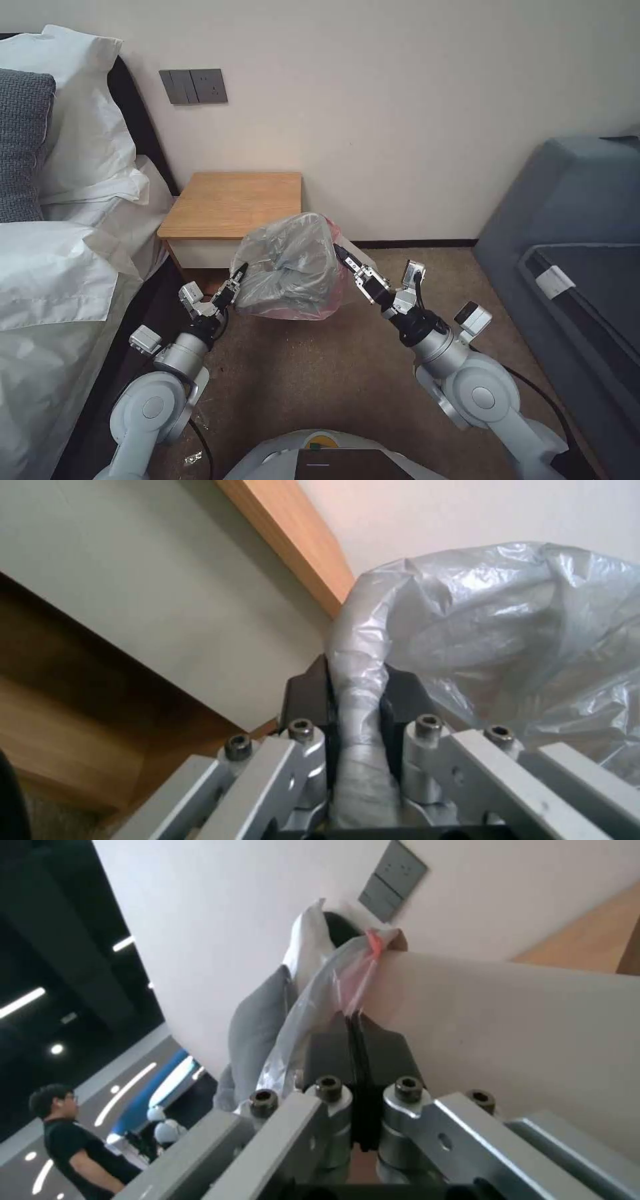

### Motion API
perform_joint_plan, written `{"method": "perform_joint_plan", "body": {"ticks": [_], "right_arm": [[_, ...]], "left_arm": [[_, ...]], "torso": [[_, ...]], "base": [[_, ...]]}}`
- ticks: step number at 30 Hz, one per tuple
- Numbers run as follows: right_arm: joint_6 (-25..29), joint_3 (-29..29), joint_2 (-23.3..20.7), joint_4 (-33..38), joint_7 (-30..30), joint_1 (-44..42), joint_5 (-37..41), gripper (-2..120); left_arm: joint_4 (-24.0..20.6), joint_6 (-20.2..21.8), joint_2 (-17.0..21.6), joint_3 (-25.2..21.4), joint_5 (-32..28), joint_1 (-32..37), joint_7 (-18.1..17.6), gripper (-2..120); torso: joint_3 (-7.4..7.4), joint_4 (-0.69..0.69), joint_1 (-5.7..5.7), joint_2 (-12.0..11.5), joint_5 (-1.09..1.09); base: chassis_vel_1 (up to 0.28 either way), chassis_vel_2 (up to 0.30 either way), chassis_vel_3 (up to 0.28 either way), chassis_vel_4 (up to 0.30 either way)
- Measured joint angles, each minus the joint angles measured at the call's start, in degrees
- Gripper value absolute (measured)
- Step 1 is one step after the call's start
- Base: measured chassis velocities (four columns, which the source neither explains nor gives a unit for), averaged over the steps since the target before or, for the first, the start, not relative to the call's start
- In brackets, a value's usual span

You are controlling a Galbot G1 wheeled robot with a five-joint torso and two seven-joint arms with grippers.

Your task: Pick up the garbage bag from the table and place it over the trash can.

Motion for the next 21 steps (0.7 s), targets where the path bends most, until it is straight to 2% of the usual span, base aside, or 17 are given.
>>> {"method": "perform_joint_plan", "body": {"ticks": [8, 21], "right_arm": [[0.08, 0.43, 0.14, 0.30, 0.24, 0.06, -0.36, 0], [1.02, 1.44, 0.41, -0.24, 5.54, 0.11, -6.26, 0]], "left_arm": [[-0.09, -0.03, -0.05, 0.00, 0.04, -0.09, -0.03, 9], [-0.97, -0.11, -0.53, 0.48, 0.20, -0.50, -0.11, 9]], "torso": [[0.00, 0.00, 0.00, 0.00, 0.00], [0.00, 0.00, 0.00, 0.00, 0.00]], "base": [[0.000, 0.000, 0.000, 0.000], [0.000, 0.000, 0.000, 0.000]]}}
